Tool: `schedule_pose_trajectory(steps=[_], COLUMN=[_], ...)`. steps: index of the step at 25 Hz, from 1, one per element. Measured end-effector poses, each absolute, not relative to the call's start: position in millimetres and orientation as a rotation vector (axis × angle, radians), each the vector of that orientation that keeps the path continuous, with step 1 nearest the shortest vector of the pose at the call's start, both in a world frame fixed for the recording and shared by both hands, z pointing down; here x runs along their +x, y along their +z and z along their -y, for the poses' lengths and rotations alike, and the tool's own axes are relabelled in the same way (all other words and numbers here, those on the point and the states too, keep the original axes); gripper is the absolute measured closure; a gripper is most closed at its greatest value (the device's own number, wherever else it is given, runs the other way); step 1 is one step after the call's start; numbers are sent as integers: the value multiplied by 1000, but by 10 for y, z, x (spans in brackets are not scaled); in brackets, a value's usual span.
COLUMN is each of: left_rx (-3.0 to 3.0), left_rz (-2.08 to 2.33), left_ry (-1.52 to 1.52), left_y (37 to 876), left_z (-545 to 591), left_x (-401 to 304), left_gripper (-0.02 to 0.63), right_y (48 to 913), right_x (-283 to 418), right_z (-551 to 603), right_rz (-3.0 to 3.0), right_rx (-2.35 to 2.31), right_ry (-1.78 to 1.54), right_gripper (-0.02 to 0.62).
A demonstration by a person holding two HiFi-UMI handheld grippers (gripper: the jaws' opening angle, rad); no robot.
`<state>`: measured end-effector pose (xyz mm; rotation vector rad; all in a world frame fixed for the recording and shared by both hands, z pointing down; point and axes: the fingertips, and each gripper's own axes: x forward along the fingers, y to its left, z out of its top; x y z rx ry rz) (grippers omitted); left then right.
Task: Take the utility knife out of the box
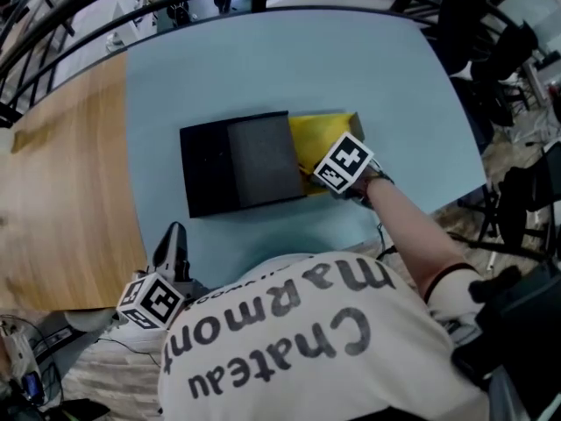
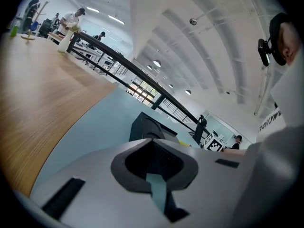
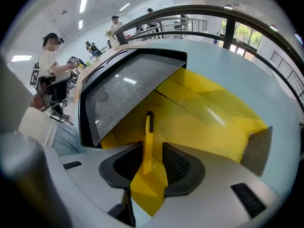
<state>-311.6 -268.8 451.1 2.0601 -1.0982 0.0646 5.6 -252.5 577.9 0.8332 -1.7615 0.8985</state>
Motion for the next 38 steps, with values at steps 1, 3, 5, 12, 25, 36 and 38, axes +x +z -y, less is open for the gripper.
schedule_pose_trajectory(steps=[1,3,5,12,25,36,38], left_rx=[2056,2041,2023,2020,2023,2043,2052], left_rz=[1110,1133,1150,1162,1170,1157,1146], left_ry=[61,56,53,21,24,7,7], left_y=[4512,4513,4520,4494,4450,4450,4452], left_z=[2683,2670,2643,2584,2544,2445,2414], left_x=[-3140,-3193,-3236,-3163,-3139,-3187,-3166], left_gripper=[603,603,603,604,603,603,604], right_y=[5794,5817,5838,5856,5857,5755,5741], right_x=[61,56,43,98,123,231,223], right_z=[2544,2580,2589,2628,2710,2650,2611], right_rz=[1757,1751,1743,1712,1730,1746,1752], right_rx=[832,833,839,895,952,1057,1066], right_ry=[898,902,903,844,918,934,929], right_gripper=[448,457,468,511,531,535,535])
